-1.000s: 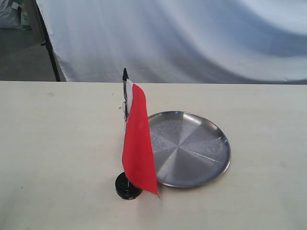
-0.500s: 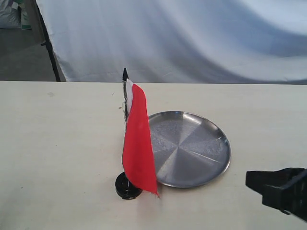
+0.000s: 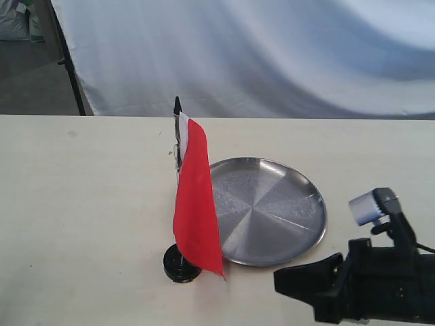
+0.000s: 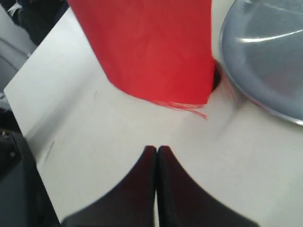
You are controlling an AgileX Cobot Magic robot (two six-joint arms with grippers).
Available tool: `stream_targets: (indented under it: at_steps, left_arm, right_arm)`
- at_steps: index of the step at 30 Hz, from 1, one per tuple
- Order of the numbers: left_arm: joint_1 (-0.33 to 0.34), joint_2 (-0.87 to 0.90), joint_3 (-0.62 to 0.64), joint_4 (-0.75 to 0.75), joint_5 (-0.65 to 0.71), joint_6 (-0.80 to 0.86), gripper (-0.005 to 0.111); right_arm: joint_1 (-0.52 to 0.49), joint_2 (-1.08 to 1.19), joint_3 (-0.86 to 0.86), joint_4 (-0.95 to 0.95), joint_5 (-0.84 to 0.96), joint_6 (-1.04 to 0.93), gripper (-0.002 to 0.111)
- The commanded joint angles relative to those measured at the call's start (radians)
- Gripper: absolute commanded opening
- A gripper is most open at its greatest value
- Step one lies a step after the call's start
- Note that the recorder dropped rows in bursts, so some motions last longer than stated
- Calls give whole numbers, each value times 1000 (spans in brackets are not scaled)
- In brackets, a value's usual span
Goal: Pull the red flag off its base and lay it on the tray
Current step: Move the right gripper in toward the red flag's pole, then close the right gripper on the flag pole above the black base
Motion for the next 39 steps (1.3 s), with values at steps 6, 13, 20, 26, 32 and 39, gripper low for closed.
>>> stream_targets:
  at_steps: [6,13,20,26,32,39]
  left_arm:
    - [2,-3,4,0,-4,-7,0]
    - [2,-3,4,0,-4,-7,0]
    - [2,-3,4,0,-4,-7,0]
    - [2,-3,4,0,-4,-7,0]
    - [2,-3,4,0,-4,-7,0]
    - [2,-3,4,0,-4,-7,0]
  right_arm:
    - [279,228,-196,45,-55,-124,0]
    - [454,341,-362,45,-342,-102,0]
    - [490,396,-430,45,-418,-79,0]
    - [490,440,-484,45,-452,17,0]
    - [490,502,-544,45,-496,38,23]
    - [490,568,-608,45,-500,40,59]
